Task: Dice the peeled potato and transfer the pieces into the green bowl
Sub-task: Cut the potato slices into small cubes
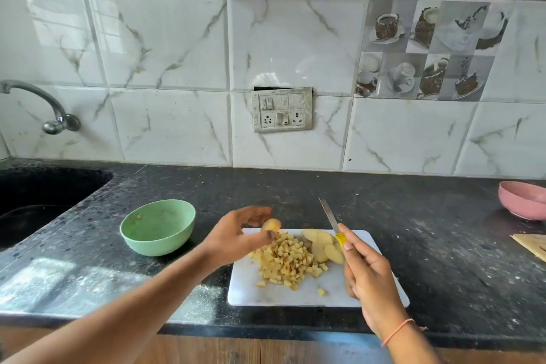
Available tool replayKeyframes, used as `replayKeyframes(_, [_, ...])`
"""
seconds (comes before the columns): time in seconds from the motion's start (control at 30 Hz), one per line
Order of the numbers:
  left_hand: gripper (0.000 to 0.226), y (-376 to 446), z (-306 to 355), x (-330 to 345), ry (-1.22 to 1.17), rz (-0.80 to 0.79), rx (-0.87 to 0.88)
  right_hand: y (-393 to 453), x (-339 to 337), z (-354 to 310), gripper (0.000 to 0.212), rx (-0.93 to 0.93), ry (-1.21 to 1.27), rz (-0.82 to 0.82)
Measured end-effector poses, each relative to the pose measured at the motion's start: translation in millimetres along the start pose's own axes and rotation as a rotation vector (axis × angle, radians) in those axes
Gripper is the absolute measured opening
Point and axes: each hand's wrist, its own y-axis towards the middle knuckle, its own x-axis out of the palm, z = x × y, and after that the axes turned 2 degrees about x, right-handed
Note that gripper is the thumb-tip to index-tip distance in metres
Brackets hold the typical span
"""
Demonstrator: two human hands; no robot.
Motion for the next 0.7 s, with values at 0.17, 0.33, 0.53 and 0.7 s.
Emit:
replayKeyframes(0.17, [0.064,-71,-43,-16,0.209,0.016,0.017,-4,6,-1,0.039,-0.05,-0.22,0.008])
replayKeyframes(0.33, [0.08,-86,-46,-13,0.326,0.006,0.037,-17,19,-8,0.04,-0.112,-0.511,-0.062])
replayKeyframes(0.53, [0.076,-92,-52,-15,0.379,0.033,0.05,-49,34,-15,0.046,-0.19,-0.797,-0.219])
replayKeyframes(0.7, [0.063,-91,-55,-11,0.379,0.077,0.04,-84,71,-29,0.05,-0.167,-1.207,-0.296])
